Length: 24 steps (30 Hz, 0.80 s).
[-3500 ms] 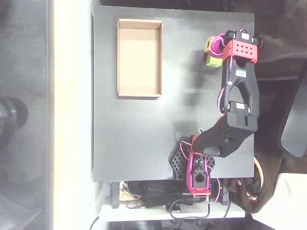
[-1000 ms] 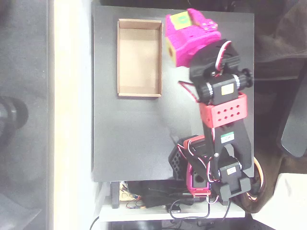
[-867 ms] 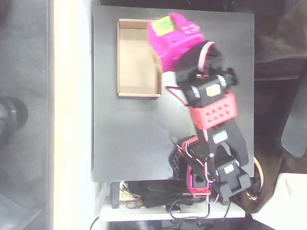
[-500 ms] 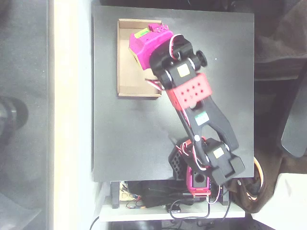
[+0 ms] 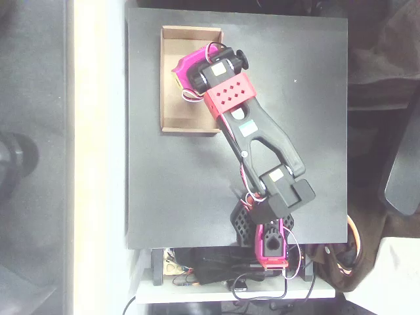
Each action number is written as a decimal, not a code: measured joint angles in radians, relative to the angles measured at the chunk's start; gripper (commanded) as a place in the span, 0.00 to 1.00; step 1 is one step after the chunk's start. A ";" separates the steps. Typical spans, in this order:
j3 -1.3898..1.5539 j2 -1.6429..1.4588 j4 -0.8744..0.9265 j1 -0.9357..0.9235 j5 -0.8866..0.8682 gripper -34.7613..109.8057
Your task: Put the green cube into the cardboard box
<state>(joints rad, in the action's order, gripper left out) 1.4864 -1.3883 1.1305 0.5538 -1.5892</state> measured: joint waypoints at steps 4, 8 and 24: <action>0.000 0.055 -0.002 0.000 0.000 0.33; 0.002 0.101 -0.002 0.000 0.000 0.33; 0.002 0.158 -0.002 0.000 0.000 0.33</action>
<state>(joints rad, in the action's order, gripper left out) 1.4880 -1.2303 1.1290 0.5538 -1.5892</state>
